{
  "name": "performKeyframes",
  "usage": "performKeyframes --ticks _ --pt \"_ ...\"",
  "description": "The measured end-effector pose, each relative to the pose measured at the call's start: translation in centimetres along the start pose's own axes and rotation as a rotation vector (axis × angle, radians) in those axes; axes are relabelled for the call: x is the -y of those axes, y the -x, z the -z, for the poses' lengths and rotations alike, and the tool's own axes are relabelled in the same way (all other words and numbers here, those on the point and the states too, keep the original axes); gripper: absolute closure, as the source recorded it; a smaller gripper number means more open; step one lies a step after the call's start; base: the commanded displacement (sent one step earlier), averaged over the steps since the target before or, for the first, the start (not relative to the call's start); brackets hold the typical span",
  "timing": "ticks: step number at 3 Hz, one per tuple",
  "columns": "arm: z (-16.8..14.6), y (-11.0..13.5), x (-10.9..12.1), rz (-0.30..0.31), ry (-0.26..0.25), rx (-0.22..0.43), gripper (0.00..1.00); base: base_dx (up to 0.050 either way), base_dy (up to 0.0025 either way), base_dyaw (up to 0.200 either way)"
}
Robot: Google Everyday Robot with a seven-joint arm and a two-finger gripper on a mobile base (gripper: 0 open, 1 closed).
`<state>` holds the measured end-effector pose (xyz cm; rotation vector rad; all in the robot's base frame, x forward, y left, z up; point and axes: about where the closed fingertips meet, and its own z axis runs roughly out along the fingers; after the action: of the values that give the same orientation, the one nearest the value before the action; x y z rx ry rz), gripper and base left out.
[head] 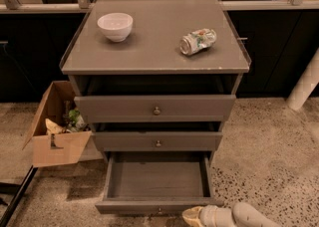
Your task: Close bottom drawer
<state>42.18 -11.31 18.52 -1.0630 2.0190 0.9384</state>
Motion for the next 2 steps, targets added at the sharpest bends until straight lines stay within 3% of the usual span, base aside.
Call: performKeyframes --ticks 2 --pt "-0.93 -1.78 1.0 -0.039 -0.016 0.021 1.0 0.0 0.0 0.0"
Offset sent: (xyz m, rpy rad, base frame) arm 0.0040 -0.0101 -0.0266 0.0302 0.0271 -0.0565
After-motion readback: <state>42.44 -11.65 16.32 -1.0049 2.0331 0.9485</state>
